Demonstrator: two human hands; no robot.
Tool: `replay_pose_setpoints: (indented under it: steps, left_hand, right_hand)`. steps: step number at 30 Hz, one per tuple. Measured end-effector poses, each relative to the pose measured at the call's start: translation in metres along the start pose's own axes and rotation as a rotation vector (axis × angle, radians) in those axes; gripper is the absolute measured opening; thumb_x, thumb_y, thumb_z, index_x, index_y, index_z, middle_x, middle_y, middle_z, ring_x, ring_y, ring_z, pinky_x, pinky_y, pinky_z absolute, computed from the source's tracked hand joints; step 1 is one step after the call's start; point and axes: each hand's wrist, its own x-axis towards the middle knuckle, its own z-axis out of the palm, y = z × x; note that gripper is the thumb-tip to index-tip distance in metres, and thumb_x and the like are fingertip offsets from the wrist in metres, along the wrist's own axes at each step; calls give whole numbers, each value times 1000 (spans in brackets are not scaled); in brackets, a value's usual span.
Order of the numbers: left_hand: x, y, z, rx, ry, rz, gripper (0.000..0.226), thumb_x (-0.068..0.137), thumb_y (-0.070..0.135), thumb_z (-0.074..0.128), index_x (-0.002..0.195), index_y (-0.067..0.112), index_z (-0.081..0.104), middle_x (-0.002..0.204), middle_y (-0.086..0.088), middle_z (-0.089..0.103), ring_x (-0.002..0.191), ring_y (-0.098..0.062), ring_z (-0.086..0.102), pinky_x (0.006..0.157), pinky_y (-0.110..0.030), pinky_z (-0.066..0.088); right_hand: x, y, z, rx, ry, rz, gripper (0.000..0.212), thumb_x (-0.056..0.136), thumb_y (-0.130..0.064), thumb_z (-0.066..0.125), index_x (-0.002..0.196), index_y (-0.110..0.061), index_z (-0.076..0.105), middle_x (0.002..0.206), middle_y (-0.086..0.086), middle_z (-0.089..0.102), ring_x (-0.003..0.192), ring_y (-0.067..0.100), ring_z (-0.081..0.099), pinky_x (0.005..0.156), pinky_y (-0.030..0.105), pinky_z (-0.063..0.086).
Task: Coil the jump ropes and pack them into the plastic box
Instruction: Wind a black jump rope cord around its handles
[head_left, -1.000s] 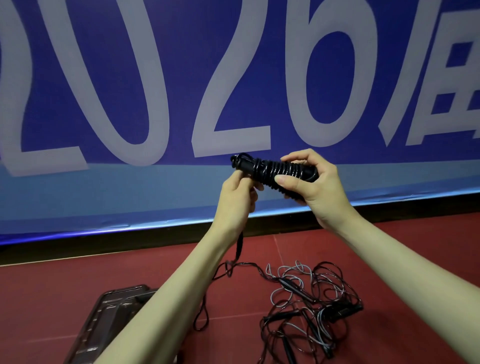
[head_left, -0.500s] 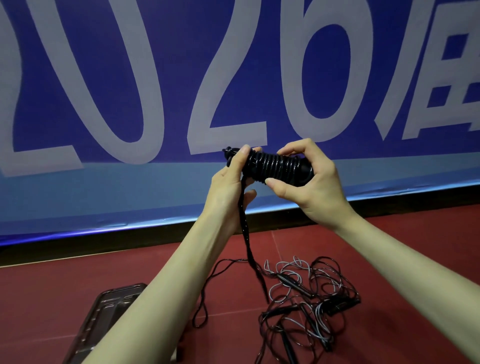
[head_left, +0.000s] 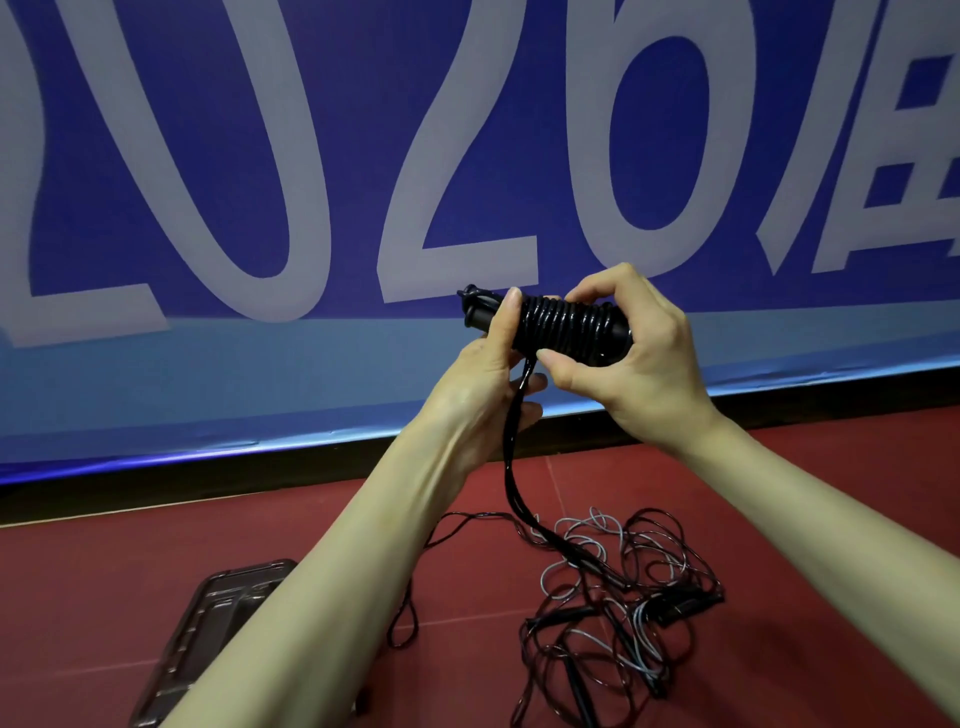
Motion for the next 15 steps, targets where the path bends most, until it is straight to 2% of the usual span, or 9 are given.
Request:
replay_pose_setpoints:
  steps: [4, 7, 10, 13, 15]
  left_hand:
    - [3, -3, -4, 104, 26, -28, 49, 89, 69, 39, 99, 30, 68, 97, 16, 64, 83, -13, 56, 54, -25, 38]
    - [4, -1, -11, 217, 56, -33, 55, 88, 69, 40, 103, 23, 67, 102, 13, 63, 80, -13, 55, 58, -25, 38]
    - [7, 1, -18, 334, 55, 45, 59, 91, 66, 39, 107, 17, 67, 104, 6, 64, 73, -13, 49, 63, -25, 38]
    - [6, 3, -24, 420, 3, 122, 57, 96, 62, 30, 110, 20, 66, 105, 3, 63, 72, -12, 47, 64, -24, 40]
    - [5, 2, -27, 478, -7, 128, 52, 99, 57, 28, 100, 18, 63, 85, 6, 60, 61, -7, 45, 57, -18, 38]
  right_hand:
    - [-4, 4, 1, -20, -31, 23, 38, 69, -20, 80, 97, -10, 57, 91, -2, 56, 80, -1, 49, 67, 5, 39]
    - [-4, 6, -1, 65, -95, 124, 39, 69, -23, 80, 98, -20, 54, 92, -9, 56, 82, -1, 53, 68, 9, 42]
    - [-3, 8, 0, 211, -123, 258, 39, 70, -20, 81, 97, -25, 53, 93, -12, 57, 80, -2, 55, 68, 11, 45]
    - [-2, 10, 2, 240, -82, 290, 41, 72, -13, 84, 98, -25, 54, 93, -8, 58, 79, -3, 54, 70, 9, 44]
    - [0, 12, 3, 209, -69, 289, 42, 73, -12, 83, 102, -26, 56, 94, -8, 57, 80, -3, 54, 72, 8, 43]
